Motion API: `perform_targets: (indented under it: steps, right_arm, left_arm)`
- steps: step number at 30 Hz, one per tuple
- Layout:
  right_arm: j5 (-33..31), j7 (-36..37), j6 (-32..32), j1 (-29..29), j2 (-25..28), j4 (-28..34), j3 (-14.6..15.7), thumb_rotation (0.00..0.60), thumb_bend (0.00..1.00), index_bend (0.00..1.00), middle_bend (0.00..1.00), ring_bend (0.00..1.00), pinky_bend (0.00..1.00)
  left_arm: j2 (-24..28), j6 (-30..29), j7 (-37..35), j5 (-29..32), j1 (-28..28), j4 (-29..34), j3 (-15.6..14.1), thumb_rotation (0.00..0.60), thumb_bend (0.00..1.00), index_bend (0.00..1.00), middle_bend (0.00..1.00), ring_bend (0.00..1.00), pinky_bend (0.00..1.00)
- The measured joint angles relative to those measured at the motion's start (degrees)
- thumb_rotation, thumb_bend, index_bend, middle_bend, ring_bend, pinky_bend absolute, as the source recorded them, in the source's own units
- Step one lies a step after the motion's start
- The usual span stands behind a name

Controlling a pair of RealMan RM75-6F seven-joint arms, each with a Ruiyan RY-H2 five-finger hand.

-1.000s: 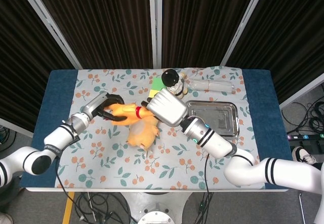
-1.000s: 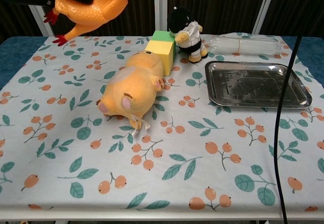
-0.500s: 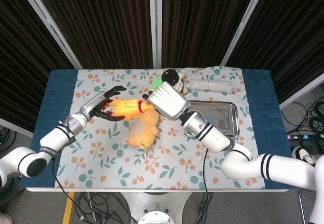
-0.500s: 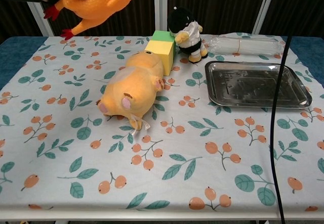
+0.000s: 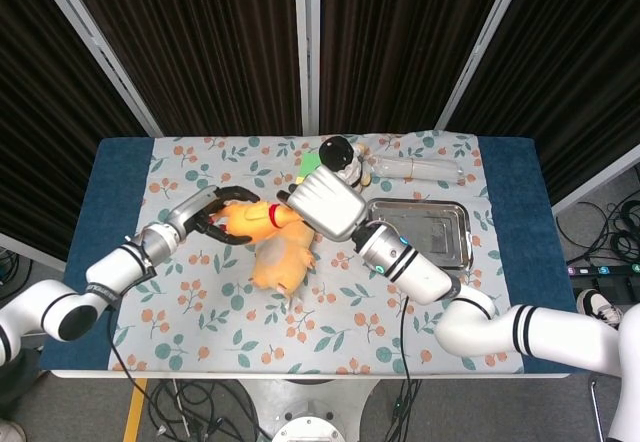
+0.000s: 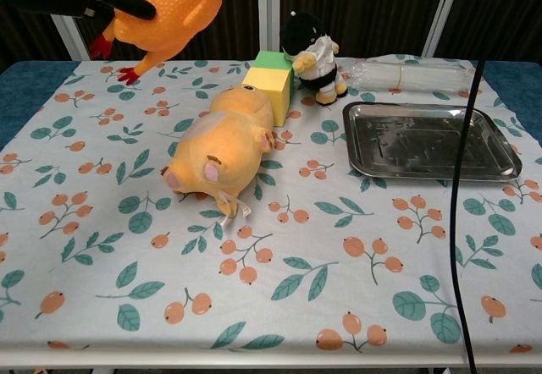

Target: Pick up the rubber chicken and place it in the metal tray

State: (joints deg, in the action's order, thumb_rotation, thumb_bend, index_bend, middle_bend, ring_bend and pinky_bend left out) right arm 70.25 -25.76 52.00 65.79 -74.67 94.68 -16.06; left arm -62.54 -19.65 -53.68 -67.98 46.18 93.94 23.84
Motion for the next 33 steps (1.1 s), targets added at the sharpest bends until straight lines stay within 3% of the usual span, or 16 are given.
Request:
perform_targets:
  steps: [5,8,12,16,18,19,20,21,23,27,33]
  right_arm:
    - [1.1,0.6,0.6,-0.5,0.2,0.8,0.2,0.600,0.38,0.95,0.81,0.76,1.00]
    - [2.1,0.7,0.9,-0.9,0.4,1.7,0.5,0.600,0.38,0.95,0.81,0.76,1.00]
    - [2.8,0.8,1.0,-1.2,0.8,2.9,0.7,0.600,0.38,0.95,0.81,0.76,1.00]
    - [3.1,0.5,0.9,-1.4,1.3,3.4,0.8,0.600,0.38,0.95,0.81,0.76,1.00]
    - [3.0,0.5,1.0,-1.5,1.3,3.2,0.8,0.600,0.38,0.95,0.81,0.76,1.00]
    - [2.8,0.5,1.1,-1.6,1.3,3.1,0.7,0.600,0.38,0.95,0.81,0.76,1.00]
    - [2.6,0.5,1.1,-1.7,1.3,2.8,0.7,0.600,0.38,0.95,0.81,0.76,1.00]
    - [2.5,0.5,1.2,-1.8,1.3,2.6,0.6,0.600,0.38,0.95,0.81,0.76,1.00]
    - [2.3,0.5,1.3,-2.0,1.3,2.1,0.6,0.600,0.38,0.95,0.81,0.76,1.00]
    - [1.8,1.7,1.7,-2.8,1.7,1.3,0.6,0.600,0.38,0.95,0.81,0.76,1.00]
    - [2.4,4.9,2.7,-4.8,2.9,1.5,0.9,0.600,0.38,0.95,0.81,0.76,1.00]
  left_arm:
    - [-0.5,-0.4,2.9,2.3,0.8,-0.9,-0.9,0.600,0.52,0.74,0.77,0.68,0.76]
    - [-0.7,-1.2,5.2,4.6,1.3,-1.2,-1.8,0.600,0.58,0.80,0.86,0.78,0.85]
    - [-1.0,-2.3,7.9,8.9,2.2,-1.4,-2.7,0.600,0.63,0.86,0.94,0.86,0.91]
    - [-0.9,-3.3,10.5,12.9,3.0,-1.3,-3.6,0.600,0.64,0.87,0.95,0.87,0.92]
    - [-0.9,-4.4,11.6,14.4,3.0,-0.9,-3.9,0.600,0.62,0.81,0.89,0.82,0.88]
    - [-0.9,-4.9,11.7,14.8,2.9,-0.6,-3.9,0.600,0.59,0.72,0.81,0.75,0.82]
    - [-0.8,-5.2,11.8,15.0,2.8,-0.2,-3.9,0.600,0.52,0.57,0.68,0.62,0.73]
    - [-0.6,-5.5,11.8,15.0,2.3,0.4,-3.7,0.600,0.48,0.49,0.59,0.54,0.66]
    - [-0.3,-5.5,11.4,14.6,1.4,1.1,-3.2,0.600,0.36,0.30,0.36,0.31,0.44]
    - [0.3,-6.4,8.7,12.6,-1.5,2.1,-1.3,0.600,0.19,0.22,0.14,0.06,0.17]
    - [0.8,-11.6,7.9,9.3,-5.3,3.1,0.0,0.600,0.14,0.19,0.10,0.04,0.16]
